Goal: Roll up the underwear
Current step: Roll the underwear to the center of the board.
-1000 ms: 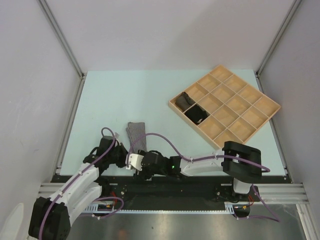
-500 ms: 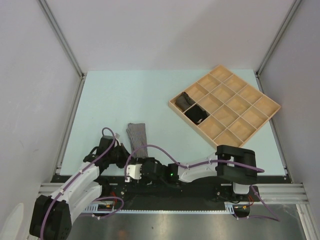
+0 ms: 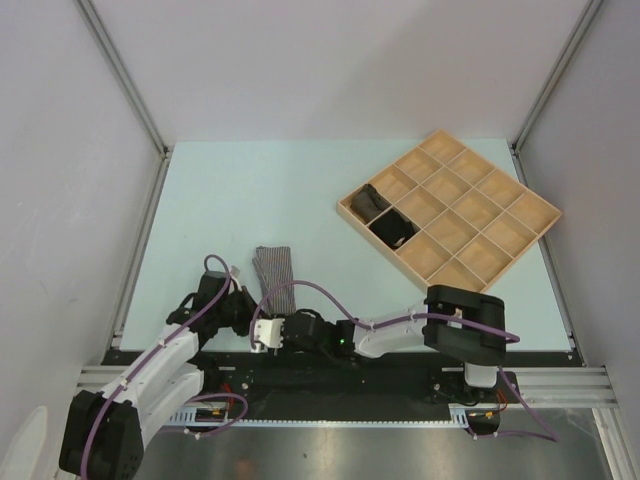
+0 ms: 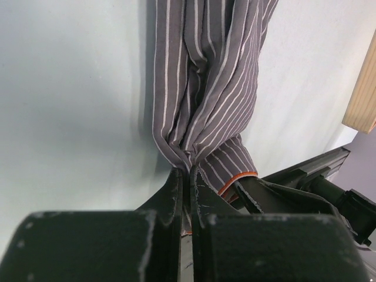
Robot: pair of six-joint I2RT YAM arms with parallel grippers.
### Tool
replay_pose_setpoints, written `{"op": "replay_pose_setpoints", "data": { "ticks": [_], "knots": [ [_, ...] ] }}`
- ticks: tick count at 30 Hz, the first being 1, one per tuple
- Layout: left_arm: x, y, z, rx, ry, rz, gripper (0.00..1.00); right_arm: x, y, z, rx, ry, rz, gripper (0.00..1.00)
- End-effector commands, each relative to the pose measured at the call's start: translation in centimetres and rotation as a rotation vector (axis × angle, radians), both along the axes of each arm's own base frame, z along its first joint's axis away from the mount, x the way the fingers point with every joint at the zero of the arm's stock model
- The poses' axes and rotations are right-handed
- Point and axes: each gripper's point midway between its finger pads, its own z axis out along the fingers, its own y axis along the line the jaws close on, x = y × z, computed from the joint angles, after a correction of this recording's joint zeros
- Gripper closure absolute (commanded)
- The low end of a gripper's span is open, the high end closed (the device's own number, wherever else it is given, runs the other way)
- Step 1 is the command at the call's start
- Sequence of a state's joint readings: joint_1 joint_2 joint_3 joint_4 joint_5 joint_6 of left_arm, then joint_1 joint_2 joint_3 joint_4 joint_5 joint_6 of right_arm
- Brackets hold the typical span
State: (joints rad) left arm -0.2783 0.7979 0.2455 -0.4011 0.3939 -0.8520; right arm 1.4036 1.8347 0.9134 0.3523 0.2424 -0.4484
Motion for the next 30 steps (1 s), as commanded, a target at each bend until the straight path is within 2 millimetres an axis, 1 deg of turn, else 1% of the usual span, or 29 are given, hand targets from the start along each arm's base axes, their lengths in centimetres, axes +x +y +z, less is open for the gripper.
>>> {"op": "replay_pose_setpoints", "data": {
  "ticks": [1, 2, 4, 6, 7, 9, 11, 13, 14, 16, 17, 18, 19, 20, 22, 23, 24, 25, 26, 28, 29, 30],
  "knots": [
    [1.1, -0.6, 1.9, -0.031, -0.066, -0.031, 1.00, 0.6, 0.6, 0.2, 0.031, -0.015, 0.000, 0.60],
    [1.0, -0.6, 1.9, -0.033, -0.064, -0.030, 0.99, 0.6, 0.6, -0.1, 0.027, -0.012, 0.001, 0.64],
    [1.1, -0.6, 1.9, -0.033, -0.069, -0.031, 1.00, 0.4, 0.6, -0.1, 0.025, -0.005, 0.011, 0.69],
    [1.1, -0.6, 2.0, -0.034, -0.072, -0.031, 1.00, 0.3, 0.5, -0.4, 0.018, 0.006, 0.015, 0.79],
    [1.1, -0.6, 2.0, -0.033, -0.075, -0.033, 0.99, 0.1, 0.5, -0.4, 0.019, 0.016, 0.021, 0.89],
    [1.3, -0.6, 2.0, -0.034, -0.081, -0.030, 0.99, -0.1, 0.5, -0.6, 0.013, 0.032, 0.029, 1.00],
    [1.4, -0.5, 2.1, -0.035, -0.086, -0.027, 0.99, -0.5, 0.4, -1.1, -0.005, 0.049, 0.040, 1.00],
    [1.5, -0.6, 2.2, -0.040, -0.092, -0.030, 1.00, -0.8, 0.8, -1.2, -0.010, 0.069, 0.055, 1.00],
    [1.5, -0.6, 2.2, -0.042, -0.098, -0.030, 0.99, -1.0, 0.5, -1.5, -0.029, 0.079, 0.060, 1.00],
    [1.9, -0.3, 2.3, -0.029, -0.108, -0.016, 0.88, -1.3, 0.7, -1.3, -0.029, 0.113, 0.067, 1.00],
    [2.0, -0.3, 2.3, -0.025, -0.117, -0.016, 0.82, -1.4, 0.3, -1.7, -0.051, 0.138, 0.065, 1.00],
    [2.2, -0.2, 2.4, -0.019, -0.125, -0.010, 0.72, -1.5, 0.2, -1.7, -0.055, 0.168, 0.070, 1.00],
    [2.3, -0.1, 2.5, -0.013, -0.133, -0.004, 0.71, -1.7, 0.3, -1.1, -0.040, 0.200, 0.062, 1.00],
    [2.7, 0.3, 2.6, 0.005, -0.150, 0.011, 0.70, -1.7, -0.2, -1.2, -0.055, 0.224, 0.057, 1.00],
    [3.3, 0.7, 3.0, 0.031, -0.171, 0.029, 0.68, -2.0, -0.5, -0.7, -0.048, 0.271, 0.067, 1.00],
    [3.6, 1.2, 2.8, 0.061, -0.177, 0.046, 0.65, -2.0, -0.8, -0.8, -0.057, 0.292, 0.058, 1.00],
    [3.8, 1.4, 2.9, 0.073, -0.183, 0.051, 0.58, -2.0, -1.0, -0.7, -0.061, 0.299, 0.051, 1.00],
    [4.0, 1.6, 2.9, 0.084, -0.187, 0.057, 0.57, -1.8, -1.2, -0.4, -0.059, 0.306, 0.040, 1.00],
    [4.1, 1.8, 3.0, 0.091, -0.193, 0.065, 0.52, -1.9, -1.5, -0.4, -0.071, 0.325, 0.031, 1.00],
    [4.4, 2.3, 2.9, 0.114, -0.201, 0.091, 0.51, -2.1, -1.7, -0.1, -0.071, 0.359, 0.039, 1.00],
    [4.4, 2.5, 2.8, 0.125, -0.201, 0.103, 0.50, -1.9, -1.8, 0.1, -0.073, 0.373, 0.032, 1.00],
    [4.8, 3.2, 2.9, 0.151, -0.221, 0.131, 0.50, -2.0, -1.8, 0.3, -0.069, 0.397, 0.039, 1.00]
  ]
}}
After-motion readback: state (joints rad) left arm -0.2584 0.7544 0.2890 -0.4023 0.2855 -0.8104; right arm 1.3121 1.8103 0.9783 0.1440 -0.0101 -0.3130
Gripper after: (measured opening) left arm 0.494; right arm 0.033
